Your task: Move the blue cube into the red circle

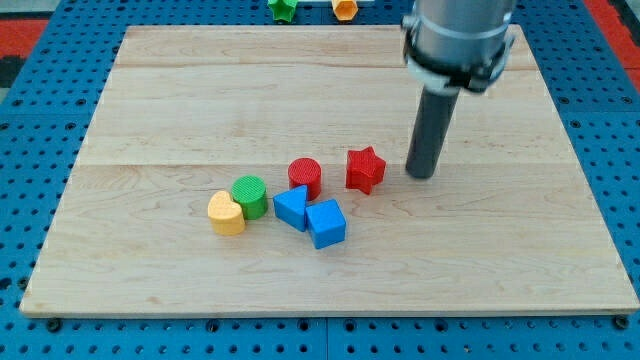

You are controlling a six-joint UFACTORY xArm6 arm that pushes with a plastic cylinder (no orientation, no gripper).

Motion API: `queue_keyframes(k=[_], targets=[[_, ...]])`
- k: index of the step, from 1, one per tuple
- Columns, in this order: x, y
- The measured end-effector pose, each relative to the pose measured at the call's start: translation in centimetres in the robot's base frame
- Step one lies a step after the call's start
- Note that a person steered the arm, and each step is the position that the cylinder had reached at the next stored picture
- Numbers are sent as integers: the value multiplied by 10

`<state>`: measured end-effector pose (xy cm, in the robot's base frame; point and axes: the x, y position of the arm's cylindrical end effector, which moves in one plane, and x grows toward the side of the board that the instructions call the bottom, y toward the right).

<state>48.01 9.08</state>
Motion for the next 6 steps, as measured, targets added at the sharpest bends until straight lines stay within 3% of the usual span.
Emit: queue_keyframes(k=[1,2,3,4,5,6], targets=[[19,-77],[44,-30],[100,-66],[90,-136],[55,-111],[76,-121]])
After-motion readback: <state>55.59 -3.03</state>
